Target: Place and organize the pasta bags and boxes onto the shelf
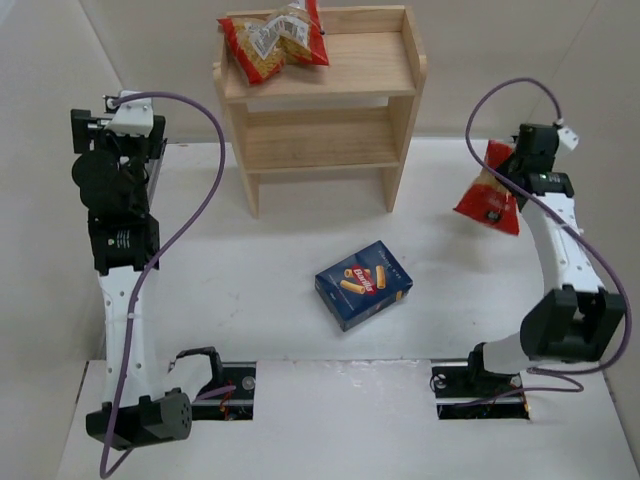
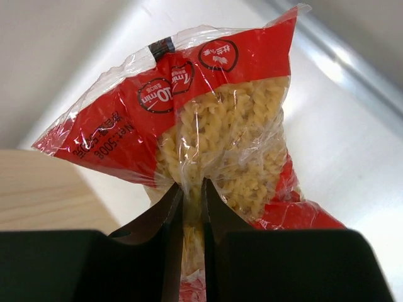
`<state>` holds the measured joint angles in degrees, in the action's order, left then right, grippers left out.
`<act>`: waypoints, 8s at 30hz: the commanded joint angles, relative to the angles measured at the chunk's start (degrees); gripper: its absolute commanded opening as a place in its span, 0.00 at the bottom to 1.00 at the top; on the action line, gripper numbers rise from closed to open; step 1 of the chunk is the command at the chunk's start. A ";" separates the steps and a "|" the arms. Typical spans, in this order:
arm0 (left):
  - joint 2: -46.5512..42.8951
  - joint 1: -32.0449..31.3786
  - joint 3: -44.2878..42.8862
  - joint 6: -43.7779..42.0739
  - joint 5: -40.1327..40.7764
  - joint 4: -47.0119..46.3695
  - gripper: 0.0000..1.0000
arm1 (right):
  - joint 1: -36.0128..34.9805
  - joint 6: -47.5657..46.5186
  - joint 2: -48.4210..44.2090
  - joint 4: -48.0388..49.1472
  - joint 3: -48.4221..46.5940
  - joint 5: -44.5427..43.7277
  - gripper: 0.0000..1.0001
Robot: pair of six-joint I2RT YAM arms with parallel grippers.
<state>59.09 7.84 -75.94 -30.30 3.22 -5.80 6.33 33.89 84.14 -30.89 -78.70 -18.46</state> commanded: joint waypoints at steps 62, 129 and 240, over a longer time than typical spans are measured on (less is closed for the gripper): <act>-12.86 1.53 15.73 7.01 0.38 -0.44 0.71 | -46.17 -35.62 22.94 30.54 -67.85 -8.45 1.00; -14.62 -20.18 32.96 4.64 -6.56 29.45 1.00 | -30.72 33.43 -25.78 54.53 48.90 40.43 0.00; 4.63 -9.46 33.14 37.25 -22.21 28.04 1.00 | -41.09 43.28 -22.87 71.04 46.70 27.86 0.00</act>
<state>65.28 -1.85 -42.41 7.84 -18.35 22.52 -34.74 70.96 64.69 17.80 -29.54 4.64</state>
